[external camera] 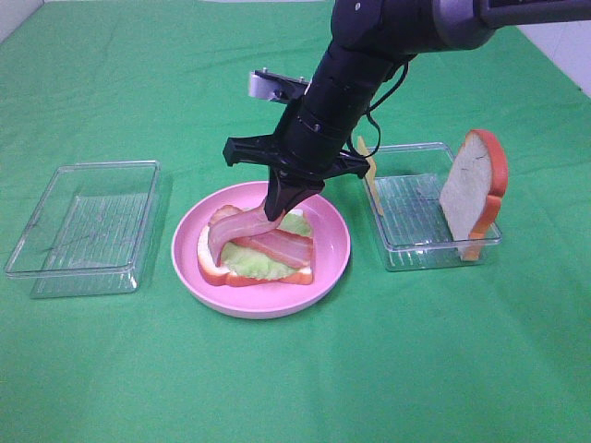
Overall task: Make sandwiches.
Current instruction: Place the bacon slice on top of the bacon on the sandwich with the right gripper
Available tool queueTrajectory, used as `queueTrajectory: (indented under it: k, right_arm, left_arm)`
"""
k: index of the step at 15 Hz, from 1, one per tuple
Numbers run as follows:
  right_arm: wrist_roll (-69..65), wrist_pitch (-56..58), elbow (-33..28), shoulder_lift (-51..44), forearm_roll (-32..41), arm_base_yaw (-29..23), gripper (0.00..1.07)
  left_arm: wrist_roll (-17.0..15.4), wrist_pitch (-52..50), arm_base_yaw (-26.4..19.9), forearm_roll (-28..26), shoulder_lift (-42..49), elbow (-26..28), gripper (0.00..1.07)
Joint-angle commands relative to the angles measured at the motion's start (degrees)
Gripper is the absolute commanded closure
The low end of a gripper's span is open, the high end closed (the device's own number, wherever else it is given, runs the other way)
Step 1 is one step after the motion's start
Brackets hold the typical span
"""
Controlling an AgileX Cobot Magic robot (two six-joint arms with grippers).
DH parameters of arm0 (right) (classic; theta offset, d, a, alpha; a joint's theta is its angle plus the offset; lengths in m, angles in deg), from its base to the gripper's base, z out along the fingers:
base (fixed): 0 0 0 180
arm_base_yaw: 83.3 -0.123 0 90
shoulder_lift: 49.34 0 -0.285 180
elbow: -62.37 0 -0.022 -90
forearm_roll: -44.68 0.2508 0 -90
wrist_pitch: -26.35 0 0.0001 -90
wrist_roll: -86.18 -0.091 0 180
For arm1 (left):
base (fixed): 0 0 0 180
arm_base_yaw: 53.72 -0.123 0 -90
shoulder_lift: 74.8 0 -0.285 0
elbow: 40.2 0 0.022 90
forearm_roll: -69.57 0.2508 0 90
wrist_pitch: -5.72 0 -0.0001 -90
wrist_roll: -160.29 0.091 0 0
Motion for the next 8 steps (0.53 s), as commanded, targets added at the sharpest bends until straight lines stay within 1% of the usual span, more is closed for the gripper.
queueTrajectory:
  k: [1,2,7,8]
  right_arm:
    - [-0.2,-0.1,0.1,-0.1,-2.5,0.1,1.07]
    - [-1.5,-0.1,0.1,-0.1,-4.9,0.1,1.07]
    - [-1.7,-0.2,0.1,-0.1,-5.0,0.1,1.07]
    - [-1.7,-0.2,0.1,-0.1,-5.0,0.1,1.02]
  left_arm:
    - [-0.2,-0.8,0.3,-0.1,0.6,-0.1,0.09]
    - [-0.2,-0.8,0.3,-0.1,0.6,-0.1,0.09]
    - [-0.2,-0.8,0.3,-0.1,0.6,-0.1,0.09]
    - [-0.2,-0.8,0.3,-0.1,0.6,-0.1,0.09]
